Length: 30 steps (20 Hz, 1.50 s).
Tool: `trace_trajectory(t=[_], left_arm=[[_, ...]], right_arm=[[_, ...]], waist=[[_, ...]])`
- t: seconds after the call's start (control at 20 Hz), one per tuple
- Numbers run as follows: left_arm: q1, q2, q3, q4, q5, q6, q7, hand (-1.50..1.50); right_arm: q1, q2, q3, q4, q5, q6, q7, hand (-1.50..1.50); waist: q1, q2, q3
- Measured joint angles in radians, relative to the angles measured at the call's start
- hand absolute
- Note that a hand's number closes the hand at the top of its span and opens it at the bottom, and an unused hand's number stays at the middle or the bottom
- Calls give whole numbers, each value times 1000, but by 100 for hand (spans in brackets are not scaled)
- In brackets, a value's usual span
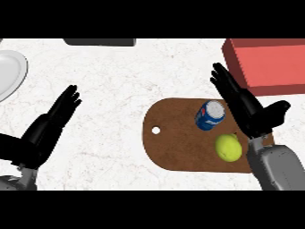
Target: Pick the can from the cutting board and place it in the cardboard box
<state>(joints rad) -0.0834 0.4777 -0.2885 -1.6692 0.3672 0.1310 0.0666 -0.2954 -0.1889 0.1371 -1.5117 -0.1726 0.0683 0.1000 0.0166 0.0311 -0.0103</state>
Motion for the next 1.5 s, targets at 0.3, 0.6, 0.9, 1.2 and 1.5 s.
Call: trace_trajectory(t=[0.3,0.6,0.9,1.2,1.5], left_arm=[[-57,2,-18,40,-88,7,-20,0],[-65,0,-46,53,-119,3,-22,0],[-89,-18,-69,71,-144,7,-10,0],[-97,-36,-78,95,-160,7,-16,0],[-125,-77,-99,122,-187,10,-19,0]], right_arm=[[48,65,20,11,191,-274,107,-150],[102,-98,81,60,546,-417,133,-150],[143,-179,236,-18,941,-475,326,-150],[146,-181,363,-271,1156,-234,656,-150],[93,-72,441,-490,1140,99,935,-150]], waist=[[-34,-27,6],[-70,-39,-1],[-69,-48,-1],[-67,-50,1],[-44,-42,5]])
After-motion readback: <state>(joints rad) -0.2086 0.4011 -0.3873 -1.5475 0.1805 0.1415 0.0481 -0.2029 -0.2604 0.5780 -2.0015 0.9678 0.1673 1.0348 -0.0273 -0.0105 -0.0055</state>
